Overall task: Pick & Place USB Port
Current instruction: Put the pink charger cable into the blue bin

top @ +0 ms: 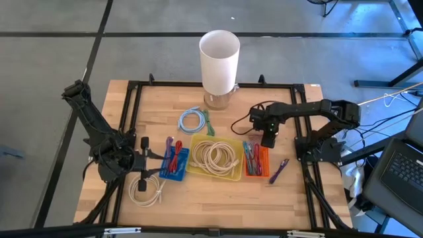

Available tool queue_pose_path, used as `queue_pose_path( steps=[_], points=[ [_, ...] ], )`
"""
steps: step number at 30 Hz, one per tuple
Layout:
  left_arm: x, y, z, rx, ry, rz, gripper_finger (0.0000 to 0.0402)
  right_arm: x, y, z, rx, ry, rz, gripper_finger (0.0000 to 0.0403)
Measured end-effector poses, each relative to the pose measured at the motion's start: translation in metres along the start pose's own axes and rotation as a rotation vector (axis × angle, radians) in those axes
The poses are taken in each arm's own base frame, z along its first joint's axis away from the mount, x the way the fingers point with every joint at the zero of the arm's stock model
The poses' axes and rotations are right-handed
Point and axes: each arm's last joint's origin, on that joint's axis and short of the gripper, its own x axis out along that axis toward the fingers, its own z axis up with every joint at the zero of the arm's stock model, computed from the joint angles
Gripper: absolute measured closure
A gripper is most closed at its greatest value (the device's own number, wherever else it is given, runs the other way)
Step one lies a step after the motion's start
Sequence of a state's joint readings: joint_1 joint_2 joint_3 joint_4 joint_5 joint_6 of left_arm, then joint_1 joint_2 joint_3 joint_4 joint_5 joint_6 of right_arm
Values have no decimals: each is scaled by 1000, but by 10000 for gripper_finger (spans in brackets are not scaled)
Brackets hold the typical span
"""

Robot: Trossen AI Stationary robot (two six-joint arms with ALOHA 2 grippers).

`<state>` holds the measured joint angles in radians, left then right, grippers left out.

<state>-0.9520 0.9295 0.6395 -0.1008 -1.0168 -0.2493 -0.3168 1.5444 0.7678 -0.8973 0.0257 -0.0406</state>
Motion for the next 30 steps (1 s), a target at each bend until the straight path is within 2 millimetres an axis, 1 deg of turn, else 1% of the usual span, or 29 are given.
queue_pose_path(
  steps=[3, 5, 7, 8, 9, 20, 30],
  points=[
    [0, 0, 0, 0, -2, 6, 253, 0, 0, 0, 0, -1, -1, 309],
    [0, 0, 0, 0, -2, 6, 253, 0, 0, 0, 3, -1, -1, 337],
    [0, 0, 0, 0, -2, 6, 253, 0, 0, 0, 3, -2, -3, 375],
    [0, 0, 0, -1, -2, 6, 253, -1, 0, 0, 4, -2, -3, 388],
    [0, 0, 0, -1, -2, 6, 253, -1, 0, 0, 4, -2, -4, 393],
    [0, 0, 2, -20, -13, 3, 253, -3, -1, 1, 10, 4, -22, 401],
    [0, 0, 2, -18, -13, 3, 253, -33, -3, 15, 19, -29, -39, 402]
  ],
)
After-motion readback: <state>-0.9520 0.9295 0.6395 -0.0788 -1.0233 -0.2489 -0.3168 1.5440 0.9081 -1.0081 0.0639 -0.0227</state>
